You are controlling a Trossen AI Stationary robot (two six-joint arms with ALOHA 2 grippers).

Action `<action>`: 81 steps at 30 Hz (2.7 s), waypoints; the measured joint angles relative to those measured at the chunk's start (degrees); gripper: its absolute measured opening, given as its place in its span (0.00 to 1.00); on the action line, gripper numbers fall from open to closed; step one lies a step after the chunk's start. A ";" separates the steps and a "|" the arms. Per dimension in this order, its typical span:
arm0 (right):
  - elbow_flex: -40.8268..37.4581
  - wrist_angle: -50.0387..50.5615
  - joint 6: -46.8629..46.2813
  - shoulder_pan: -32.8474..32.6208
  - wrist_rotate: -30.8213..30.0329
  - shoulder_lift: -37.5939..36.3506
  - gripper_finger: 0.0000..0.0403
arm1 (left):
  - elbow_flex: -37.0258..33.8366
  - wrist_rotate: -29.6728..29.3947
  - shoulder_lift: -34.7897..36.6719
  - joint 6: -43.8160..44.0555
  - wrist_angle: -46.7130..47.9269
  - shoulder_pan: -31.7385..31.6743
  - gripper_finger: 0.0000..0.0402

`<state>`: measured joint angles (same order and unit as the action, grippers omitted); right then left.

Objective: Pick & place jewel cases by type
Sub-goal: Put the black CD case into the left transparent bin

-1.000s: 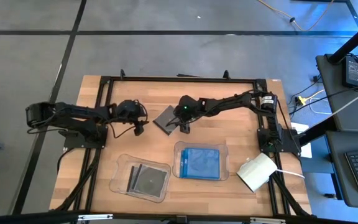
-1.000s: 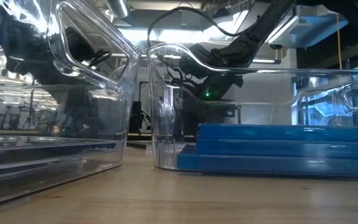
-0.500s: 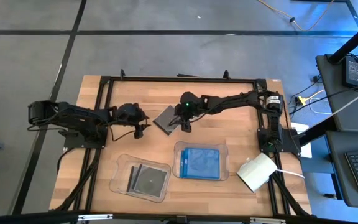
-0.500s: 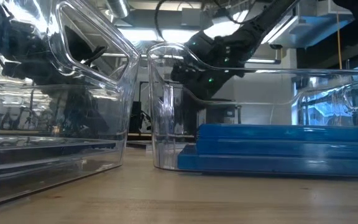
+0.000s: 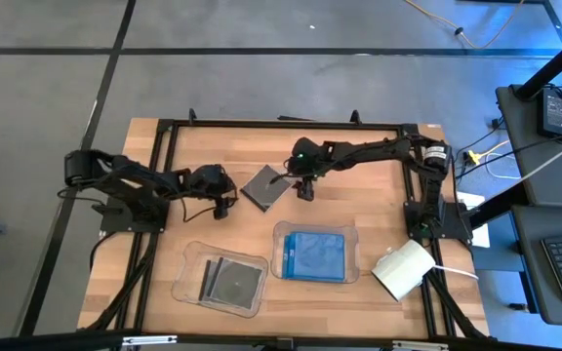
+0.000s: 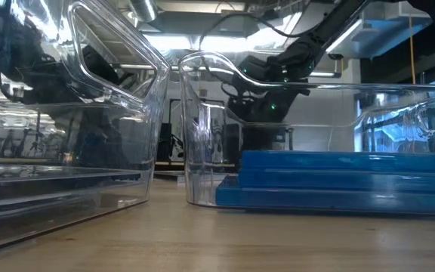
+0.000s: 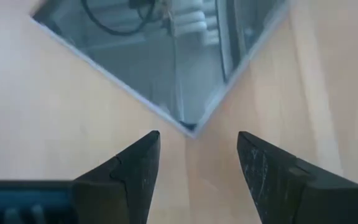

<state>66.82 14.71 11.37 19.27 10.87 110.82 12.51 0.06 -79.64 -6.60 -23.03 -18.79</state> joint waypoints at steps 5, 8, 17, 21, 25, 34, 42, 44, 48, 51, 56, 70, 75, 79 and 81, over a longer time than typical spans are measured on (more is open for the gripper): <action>-2.52 -3.56 -0.02 0.46 -1.81 0.29 0.54 | -0.02 -0.06 -1.90 -3.21 -4.97 -0.06 0.46; -4.35 -6.78 0.91 0.46 -1.77 0.37 0.54 | -0.04 0.37 -2.01 -4.69 -5.35 -0.09 0.46; -6.35 -13.94 1.23 0.46 0.68 0.42 0.54 | -0.09 -0.33 -2.03 -1.86 -5.42 -0.07 0.46; -6.35 -13.71 1.80 0.42 5.28 0.42 0.54 | -0.09 -0.53 -2.05 2.94 -5.33 -0.07 0.46; -6.35 -13.55 2.41 0.02 5.31 0.42 0.54 | -0.09 -0.53 -2.53 4.14 -5.63 -0.07 0.46; -6.34 -10.93 2.67 -0.07 2.40 0.42 0.54 | 2.59 2.03 -9.31 3.89 -8.93 -1.29 0.46; -6.11 -10.96 2.76 -0.05 0.81 2.00 0.54 | 2.58 4.35 -13.11 -3.20 -15.79 -1.17 0.46; -6.07 -11.21 2.89 -0.02 1.02 2.96 0.54 | 2.58 4.50 -13.66 -5.11 -16.52 -1.18 0.46; -6.01 -11.52 3.13 0.02 1.70 3.82 0.54 | 2.58 3.69 -14.01 -9.82 -16.96 -1.11 0.46; -6.10 -12.14 3.10 0.05 2.66 3.89 0.54 | 2.56 3.44 -14.01 -12.10 -17.24 -1.07 0.46; -6.13 -12.66 3.08 0.14 3.53 3.94 0.54 | 2.34 2.70 -14.01 -11.41 -18.76 -1.05 0.46; -6.17 -13.12 2.46 0.15 3.92 4.07 0.54 | 2.38 3.25 -14.01 3.70 -17.23 -2.00 0.46; -6.23 -13.35 2.47 0.15 4.02 4.07 0.54 | 2.40 4.19 -14.01 11.12 -17.48 -2.36 0.46; -6.02 -13.34 1.90 0.15 4.13 4.09 0.54 | 2.38 4.28 -14.01 14.01 -17.83 -2.36 0.46; -6.00 -13.34 1.29 0.15 4.19 4.09 0.54 | 2.32 4.53 -14.01 16.84 -18.53 -2.36 0.46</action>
<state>60.82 1.37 12.67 19.42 15.07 114.91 14.83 4.59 -93.65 10.25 -41.56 -21.15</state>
